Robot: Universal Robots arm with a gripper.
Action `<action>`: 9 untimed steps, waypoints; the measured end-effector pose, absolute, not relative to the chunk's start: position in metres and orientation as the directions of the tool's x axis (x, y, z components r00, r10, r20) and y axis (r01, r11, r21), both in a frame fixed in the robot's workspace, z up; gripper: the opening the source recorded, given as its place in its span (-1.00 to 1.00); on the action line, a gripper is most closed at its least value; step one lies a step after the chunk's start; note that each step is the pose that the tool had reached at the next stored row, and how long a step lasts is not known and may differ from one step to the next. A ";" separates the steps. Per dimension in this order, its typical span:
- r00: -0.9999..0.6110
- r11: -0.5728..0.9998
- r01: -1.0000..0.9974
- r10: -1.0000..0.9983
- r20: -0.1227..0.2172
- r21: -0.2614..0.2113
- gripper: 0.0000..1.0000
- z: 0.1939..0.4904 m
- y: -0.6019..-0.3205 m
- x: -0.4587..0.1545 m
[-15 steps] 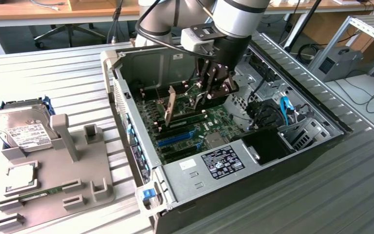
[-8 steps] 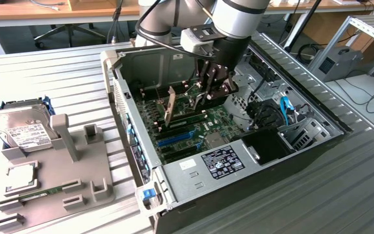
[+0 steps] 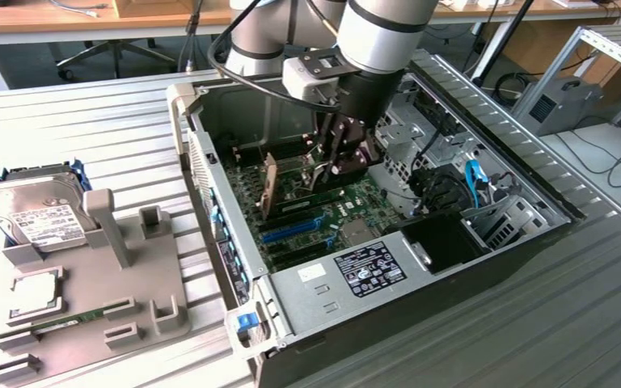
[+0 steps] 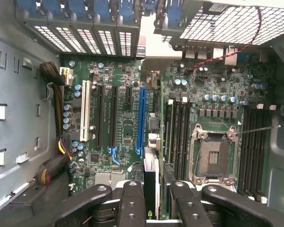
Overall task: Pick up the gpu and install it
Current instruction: 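Insert the gpu into the slot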
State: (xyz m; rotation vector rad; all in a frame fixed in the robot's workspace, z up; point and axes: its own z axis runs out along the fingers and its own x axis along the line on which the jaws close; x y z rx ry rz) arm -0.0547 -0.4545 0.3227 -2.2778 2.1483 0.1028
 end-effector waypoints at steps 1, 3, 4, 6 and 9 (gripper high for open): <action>0.057 -0.059 -0.997 -0.997 -0.054 0.039 -0.48 0.322 -0.455 -0.055; 0.057 -0.059 -0.997 -0.997 -0.054 0.039 -0.48 0.322 -0.456 -0.055; 0.057 -0.059 -0.997 -0.997 -0.054 0.039 -0.48 0.321 -0.456 -0.055; 0.057 -0.059 -0.997 -0.997 -0.054 0.039 -0.48 0.320 -0.457 -0.055; 0.057 -0.060 -0.997 -0.997 -0.054 0.039 -0.48 0.316 -0.458 -0.057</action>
